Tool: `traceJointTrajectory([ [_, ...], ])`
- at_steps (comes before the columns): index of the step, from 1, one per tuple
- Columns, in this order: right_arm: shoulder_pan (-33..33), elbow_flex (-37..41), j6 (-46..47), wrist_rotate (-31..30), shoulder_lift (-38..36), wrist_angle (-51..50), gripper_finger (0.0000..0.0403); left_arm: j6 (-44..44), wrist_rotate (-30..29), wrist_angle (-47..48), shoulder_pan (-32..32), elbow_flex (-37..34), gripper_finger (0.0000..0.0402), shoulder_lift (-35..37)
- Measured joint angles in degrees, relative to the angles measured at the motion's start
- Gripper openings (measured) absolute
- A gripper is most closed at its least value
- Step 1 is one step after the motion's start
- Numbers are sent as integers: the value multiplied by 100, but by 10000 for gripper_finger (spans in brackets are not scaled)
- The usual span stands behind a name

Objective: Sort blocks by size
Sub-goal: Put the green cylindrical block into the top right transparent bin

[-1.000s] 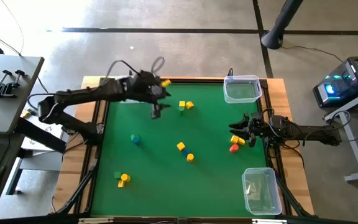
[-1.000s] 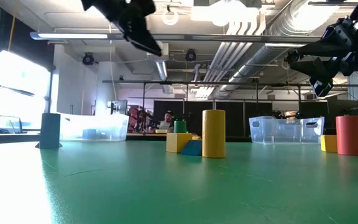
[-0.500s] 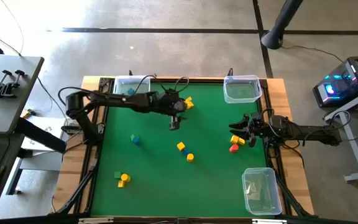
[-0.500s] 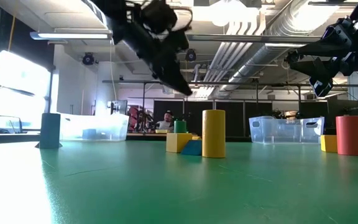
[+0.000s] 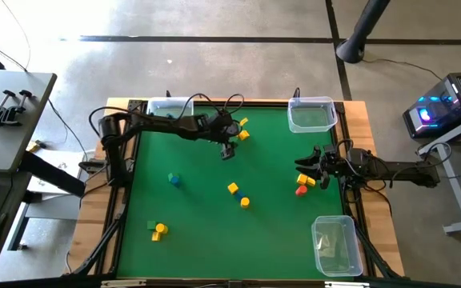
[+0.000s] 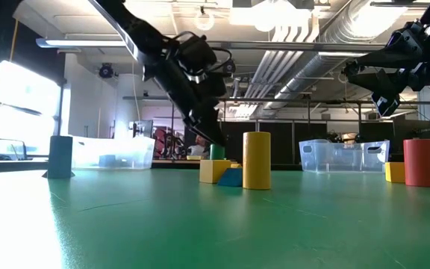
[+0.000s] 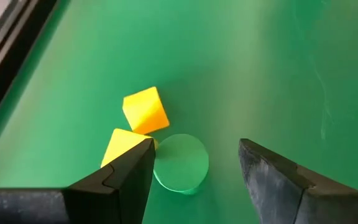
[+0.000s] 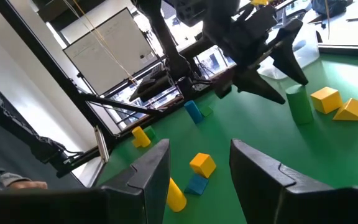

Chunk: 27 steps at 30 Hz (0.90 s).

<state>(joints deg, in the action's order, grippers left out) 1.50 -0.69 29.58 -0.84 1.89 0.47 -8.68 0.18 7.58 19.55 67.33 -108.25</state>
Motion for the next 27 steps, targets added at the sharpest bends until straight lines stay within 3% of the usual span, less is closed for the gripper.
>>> traceJointTrajectory([
  [27,0,0,0,0,-3,2,156,5,-281,23,-160,-9,210,-67],
])
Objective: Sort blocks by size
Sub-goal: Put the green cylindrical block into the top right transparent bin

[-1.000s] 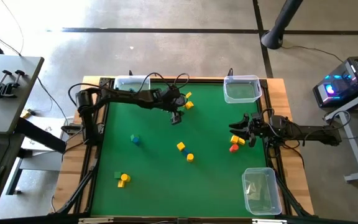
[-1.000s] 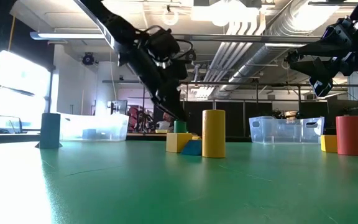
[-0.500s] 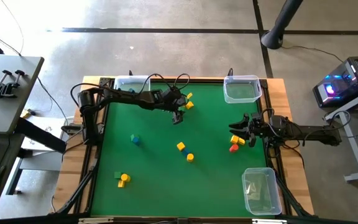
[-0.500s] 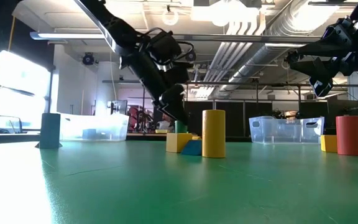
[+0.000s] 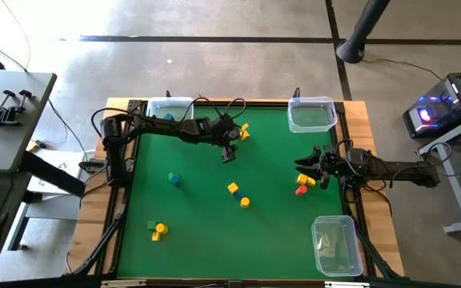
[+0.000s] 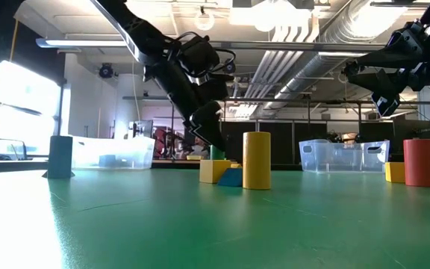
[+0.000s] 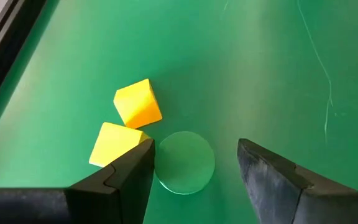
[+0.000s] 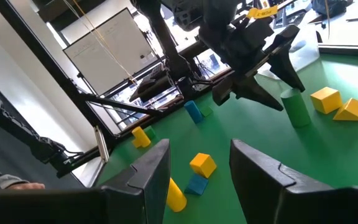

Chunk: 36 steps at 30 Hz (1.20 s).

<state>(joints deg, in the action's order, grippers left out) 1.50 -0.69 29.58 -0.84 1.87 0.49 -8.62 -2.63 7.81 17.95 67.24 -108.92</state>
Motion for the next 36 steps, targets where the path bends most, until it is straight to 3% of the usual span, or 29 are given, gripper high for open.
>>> traceJointTrajectory([
  [13,1,0,0,0,0,-2,156,-2,3,-4,3,2,89,8],
  [26,0,0,-2,-145,0,124,156,-75,-230,-62,-749,-10,85,475],
  [30,2,0,51,-840,-2,571,156,-170,-666,-886,-1118,-494,83,905],
  [33,2,0,669,-885,-2,823,156,-167,-819,-1923,-1289,-1127,83,1239],
  [36,6,0,301,-1008,28,853,156,-21,-853,-3024,-1434,-1744,83,1518],
])
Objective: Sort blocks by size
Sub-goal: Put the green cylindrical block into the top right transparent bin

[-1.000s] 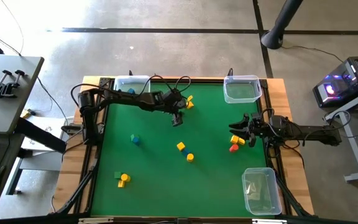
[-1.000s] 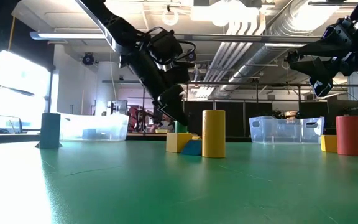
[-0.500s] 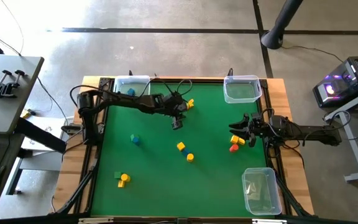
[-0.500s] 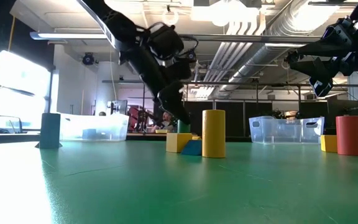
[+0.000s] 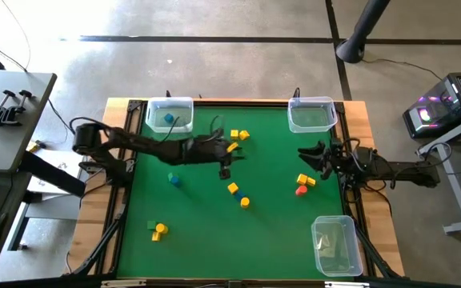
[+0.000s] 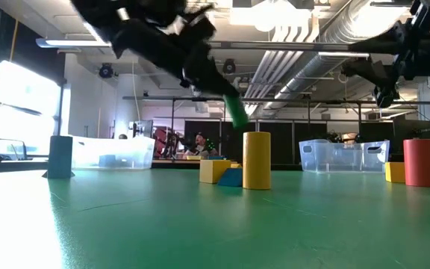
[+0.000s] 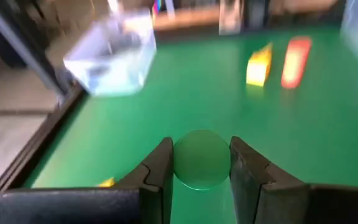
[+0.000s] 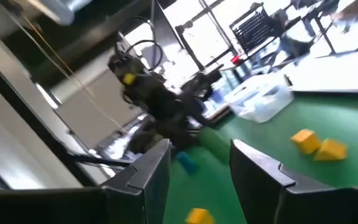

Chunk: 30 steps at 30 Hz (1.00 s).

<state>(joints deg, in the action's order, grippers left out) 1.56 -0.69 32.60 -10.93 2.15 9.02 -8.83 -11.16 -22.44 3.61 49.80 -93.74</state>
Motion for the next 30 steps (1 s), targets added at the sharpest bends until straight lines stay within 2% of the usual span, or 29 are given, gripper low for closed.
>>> traceJointTrajectory([
  [4,-86,11,-453,45,286,228,156,210,5,-1583,-215,-600,83,272],
  [8,-287,11,-931,52,895,1091,156,220,7,-2383,-377,-782,83,315],
  [11,-502,12,-1506,83,1465,2072,156,222,5,-2537,-446,-776,83,315],
  [14,-687,13,-2016,437,1988,2997,156,222,7,-2544,-500,-776,83,311],
  [18,-816,10,-1953,684,2384,3861,156,219,5,-2696,-565,-776,83,311],
  [21,-852,-134,-2092,709,2508,3874,156,94,5,-2805,-610,-776,85,311],
  [25,-960,-276,-3267,744,2884,3266,156,23,7,-2926,-644,-776,86,311],
  [30,-1036,-306,-3753,90,3727,3677,158,21,24,-3034,-652,-776,88,311],
])
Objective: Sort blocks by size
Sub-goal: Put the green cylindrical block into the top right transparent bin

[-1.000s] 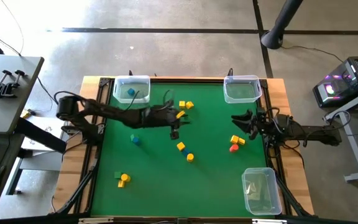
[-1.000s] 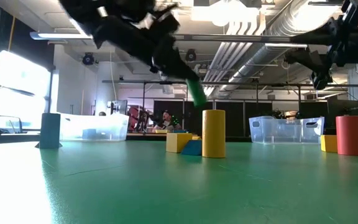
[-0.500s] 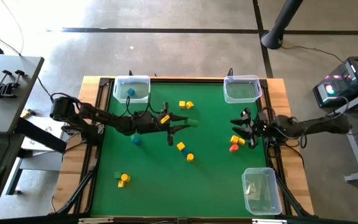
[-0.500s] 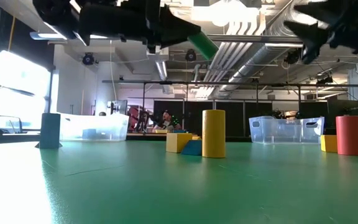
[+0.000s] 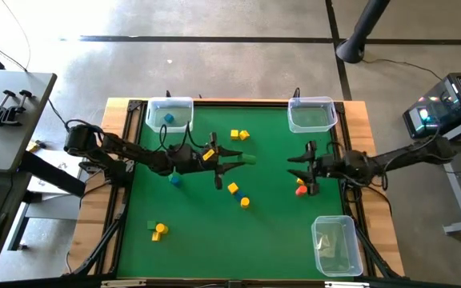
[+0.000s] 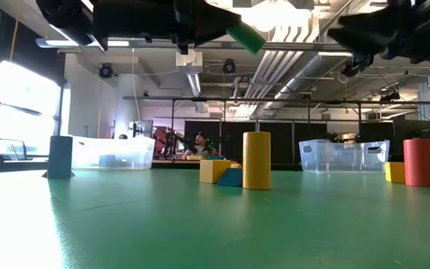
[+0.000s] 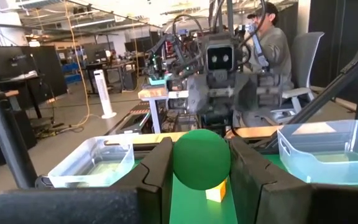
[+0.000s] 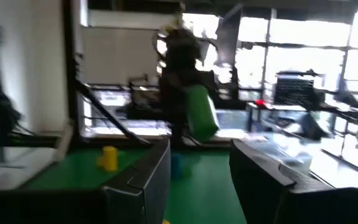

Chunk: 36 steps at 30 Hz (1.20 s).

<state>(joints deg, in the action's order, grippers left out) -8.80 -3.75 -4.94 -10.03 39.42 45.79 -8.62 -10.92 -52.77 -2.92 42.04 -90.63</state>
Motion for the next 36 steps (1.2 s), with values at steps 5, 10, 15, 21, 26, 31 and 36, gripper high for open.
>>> traceJointTrajectory([
  [5,0,0,12,-89,860,593,190,-7,2,-54,0,0,88,0],
  [10,2,0,12,-43,1700,1381,242,-20,4,-67,0,0,89,0],
  [15,2,-2,-57,42,2677,2594,256,-19,4,-77,-14,0,90,0],
  [21,17,-610,-414,104,3820,3307,256,-75,7,-85,-72,0,90,0],
  [26,82,-1296,-769,48,4477,3308,256,-109,7,-96,-120,0,90,0],
  [31,338,-1457,-594,-226,4656,3307,256,-244,-1,-132,-197,0,90,0],
  [36,587,-1429,-238,599,4657,3515,256,-419,10,-429,-293,2,90,-2],
])
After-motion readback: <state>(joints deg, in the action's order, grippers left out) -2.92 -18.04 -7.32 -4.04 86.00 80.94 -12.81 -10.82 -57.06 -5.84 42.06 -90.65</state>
